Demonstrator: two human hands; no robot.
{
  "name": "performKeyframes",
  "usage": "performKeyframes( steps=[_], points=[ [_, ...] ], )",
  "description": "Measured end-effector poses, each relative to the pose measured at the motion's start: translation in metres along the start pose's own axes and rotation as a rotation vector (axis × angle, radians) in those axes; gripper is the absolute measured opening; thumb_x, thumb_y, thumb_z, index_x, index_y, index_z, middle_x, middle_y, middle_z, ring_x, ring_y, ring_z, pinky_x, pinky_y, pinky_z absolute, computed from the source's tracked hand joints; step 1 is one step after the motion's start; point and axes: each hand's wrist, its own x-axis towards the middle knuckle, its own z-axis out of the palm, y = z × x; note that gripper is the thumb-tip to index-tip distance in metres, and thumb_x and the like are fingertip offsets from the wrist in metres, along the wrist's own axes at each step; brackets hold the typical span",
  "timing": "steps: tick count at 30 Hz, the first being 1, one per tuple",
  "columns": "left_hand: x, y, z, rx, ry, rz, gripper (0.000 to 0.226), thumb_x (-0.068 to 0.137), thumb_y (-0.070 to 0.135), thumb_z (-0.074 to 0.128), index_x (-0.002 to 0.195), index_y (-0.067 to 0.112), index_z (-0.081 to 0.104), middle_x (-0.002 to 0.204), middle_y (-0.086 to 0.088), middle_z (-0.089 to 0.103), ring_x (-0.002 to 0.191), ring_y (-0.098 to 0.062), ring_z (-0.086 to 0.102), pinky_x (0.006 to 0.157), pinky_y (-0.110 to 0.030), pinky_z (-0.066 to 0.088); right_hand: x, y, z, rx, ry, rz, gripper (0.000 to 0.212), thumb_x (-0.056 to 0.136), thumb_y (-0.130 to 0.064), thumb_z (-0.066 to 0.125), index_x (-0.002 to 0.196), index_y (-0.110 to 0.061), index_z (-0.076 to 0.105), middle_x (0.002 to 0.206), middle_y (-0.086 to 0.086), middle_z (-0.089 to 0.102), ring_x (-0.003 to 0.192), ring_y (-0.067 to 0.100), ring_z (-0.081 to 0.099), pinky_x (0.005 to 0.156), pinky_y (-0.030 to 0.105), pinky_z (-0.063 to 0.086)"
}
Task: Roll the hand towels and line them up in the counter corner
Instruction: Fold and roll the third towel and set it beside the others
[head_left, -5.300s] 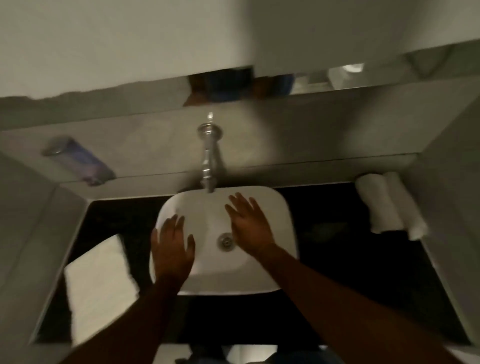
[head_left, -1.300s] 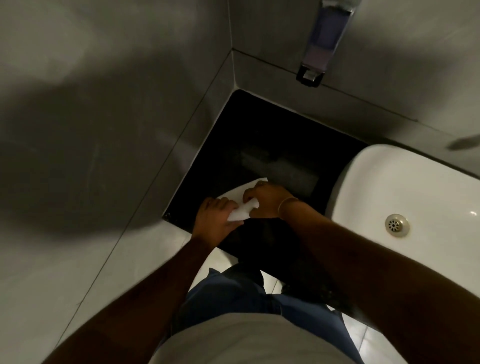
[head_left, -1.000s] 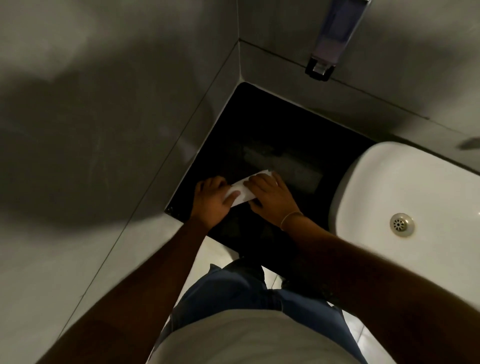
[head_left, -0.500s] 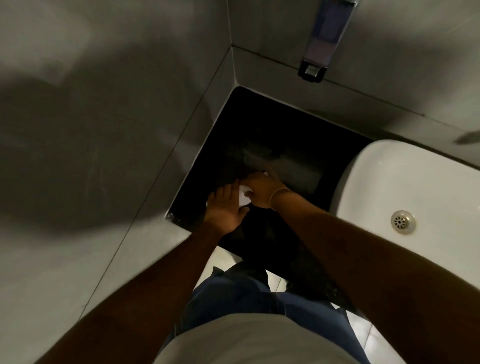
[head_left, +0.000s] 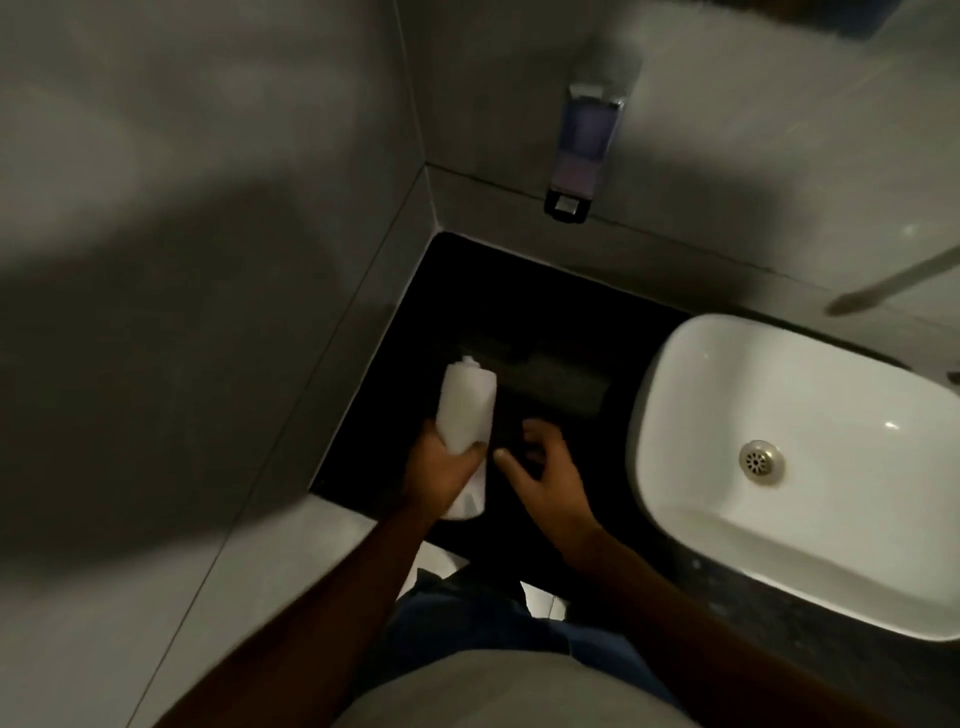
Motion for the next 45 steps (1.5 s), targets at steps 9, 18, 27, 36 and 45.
performKeyframes(
  steps=[9, 18, 27, 36, 45],
  points=[
    [-0.103, 0.101, 0.035, -0.837, -0.4, -0.133, 0.058, 0.078, 0.042, 0.075, 0.127, 0.012, 0.067, 0.122, -0.019, 0.074, 0.108, -0.036, 0.073, 0.095, -0.057, 0.059, -0.063, -0.031, -0.066, 0.205, 0.108, -0.162, 0.056, 0.089, -0.026, 0.077, 0.131, -0.042, 0.043, 0.122, -0.022, 0.058, 0.108, 0.006, 0.067, 0.076, 0.02, 0.06],
    [-0.145, 0.145, 0.106, -0.918, -0.88, -0.213, 0.059, 0.08, 0.05, 0.076, 0.13, 0.019, 0.071, 0.138, -0.012, 0.067, 0.128, -0.03, 0.064, 0.108, -0.051, 0.051, -0.113, -0.035, -0.178, 0.261, 0.346, -0.045, 0.03, 0.084, -0.02, 0.08, 0.111, -0.032, 0.074, 0.11, -0.008, 0.076, 0.101, 0.016, 0.072, 0.08, 0.034, 0.063],
    [-0.2, 0.18, 0.235, -0.625, -0.902, -0.165, 0.091, 0.047, 0.052, 0.099, 0.127, 0.022, 0.068, 0.119, -0.014, 0.077, 0.106, -0.033, 0.075, 0.076, -0.044, 0.063, -0.205, 0.044, -0.288, 0.439, 0.44, 0.079, 0.067, 0.065, -0.029, 0.095, 0.123, -0.04, 0.066, 0.125, -0.012, 0.068, 0.117, 0.011, 0.065, 0.096, 0.035, 0.058],
    [-0.301, 0.261, 0.414, -0.454, -0.901, -0.065, 0.087, 0.05, 0.057, 0.096, 0.126, 0.026, 0.067, 0.12, -0.007, 0.077, 0.111, -0.03, 0.073, 0.093, -0.047, 0.058, -0.236, 0.129, -0.452, 0.72, 0.712, 0.091, 0.055, 0.073, -0.016, 0.088, 0.122, -0.032, 0.068, 0.117, -0.005, 0.072, 0.111, 0.021, 0.069, 0.094, 0.046, 0.06],
    [-0.3, 0.226, 0.458, -0.204, -0.896, -0.14, 0.034, 0.106, 0.009, 0.035, 0.133, 0.018, 0.053, 0.131, -0.013, 0.062, 0.128, -0.041, 0.052, 0.115, -0.05, 0.033, -0.133, 0.229, -0.628, 0.962, 0.753, 0.306, 0.06, 0.09, -0.002, 0.073, 0.146, -0.009, 0.051, 0.138, 0.019, 0.06, 0.125, 0.036, 0.06, 0.11, 0.053, 0.047]
  ],
)
